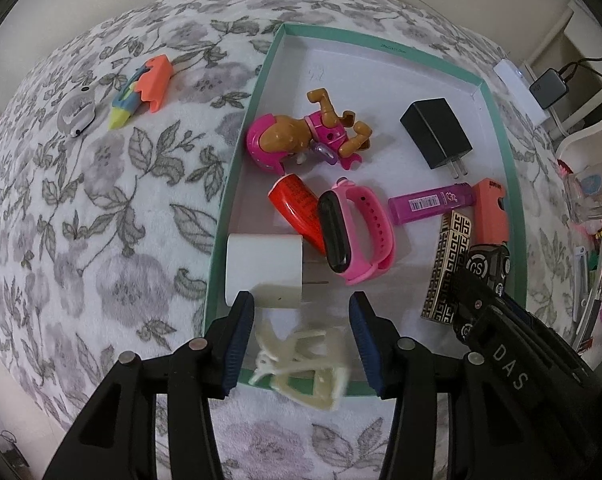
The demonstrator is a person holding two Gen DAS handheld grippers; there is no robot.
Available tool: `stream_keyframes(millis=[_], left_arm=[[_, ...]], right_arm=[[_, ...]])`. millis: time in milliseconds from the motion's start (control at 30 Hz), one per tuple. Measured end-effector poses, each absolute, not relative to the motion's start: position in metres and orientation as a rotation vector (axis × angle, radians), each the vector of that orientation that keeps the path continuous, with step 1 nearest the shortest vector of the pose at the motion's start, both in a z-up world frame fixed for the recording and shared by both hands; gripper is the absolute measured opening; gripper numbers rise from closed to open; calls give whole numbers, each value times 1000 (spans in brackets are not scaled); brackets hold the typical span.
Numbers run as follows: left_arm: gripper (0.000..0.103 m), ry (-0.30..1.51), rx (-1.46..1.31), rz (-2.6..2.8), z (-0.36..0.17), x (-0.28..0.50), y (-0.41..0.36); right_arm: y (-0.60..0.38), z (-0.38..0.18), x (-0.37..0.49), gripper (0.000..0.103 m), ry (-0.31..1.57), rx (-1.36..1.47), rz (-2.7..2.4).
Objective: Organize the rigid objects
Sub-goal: 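Open both tools to release the clip and toy car in the tray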
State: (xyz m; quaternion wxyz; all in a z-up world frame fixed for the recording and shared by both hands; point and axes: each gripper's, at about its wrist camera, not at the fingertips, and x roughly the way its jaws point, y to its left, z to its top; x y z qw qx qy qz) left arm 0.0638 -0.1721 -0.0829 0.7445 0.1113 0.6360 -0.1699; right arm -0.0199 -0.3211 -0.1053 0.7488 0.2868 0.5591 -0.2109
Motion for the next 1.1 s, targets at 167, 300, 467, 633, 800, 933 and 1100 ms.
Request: stream_keyframes(millis=[167, 300, 467, 633, 800, 933, 1100], left_arm=[[51, 1397, 239, -375, -83, 64, -171], [51, 1400, 212, -396, -80, 66, -168], [59, 1356, 206, -400, -65, 65, -169], [59, 1331, 161, -411, -53, 68, -164], [60, 1289, 127, -410, -38, 68, -158], [60, 1257, 95, -395, -29, 73, -147], [60, 1215, 94, -323, -23, 79, -136]], right_arm=[[-321, -105, -20, 32, 1224, 623, -464], [-323, -99, -19, 32, 1207, 630, -464], [-327, -85, -22, 34, 1171, 620, -482], [-328, -74, -23, 42, 1137, 614, -491], [-325, -64, -22, 42, 1106, 597, -488], [-324, -52, -24, 42, 1064, 586, -491], [-320, -37, -24, 42, 1002, 566, -473]])
